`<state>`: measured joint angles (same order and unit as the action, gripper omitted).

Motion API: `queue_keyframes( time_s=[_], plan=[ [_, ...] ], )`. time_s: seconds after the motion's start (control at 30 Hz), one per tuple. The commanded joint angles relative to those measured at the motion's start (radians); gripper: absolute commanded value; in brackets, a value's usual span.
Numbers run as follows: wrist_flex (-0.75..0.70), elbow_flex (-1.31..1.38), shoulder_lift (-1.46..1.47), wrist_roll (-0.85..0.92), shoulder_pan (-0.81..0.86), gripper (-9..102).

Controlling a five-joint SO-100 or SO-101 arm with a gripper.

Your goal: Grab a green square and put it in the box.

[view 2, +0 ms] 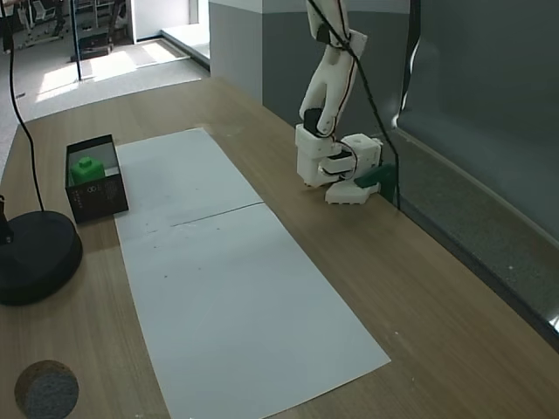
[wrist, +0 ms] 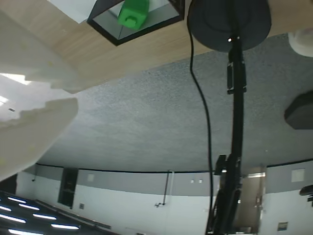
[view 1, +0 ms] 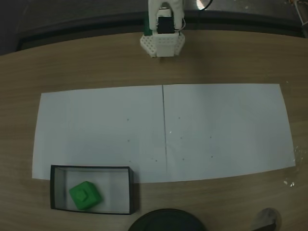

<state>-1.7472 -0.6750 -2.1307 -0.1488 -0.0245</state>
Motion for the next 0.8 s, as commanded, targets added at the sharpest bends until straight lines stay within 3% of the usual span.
queue_keyframes(
  time_s=[0.0,0.27,0.57,0.77],
  plan=[
    [0.063,-0.37,-0.281,0.002,-0.044,0],
    [0.219,-1.003,-0.693,0.002,-0.049,0],
    [0.423,-1.506,-1.081,0.156,-0.04,0],
    [0.485,-1.77,-1.344,0.137,-0.041,0]
  ],
)
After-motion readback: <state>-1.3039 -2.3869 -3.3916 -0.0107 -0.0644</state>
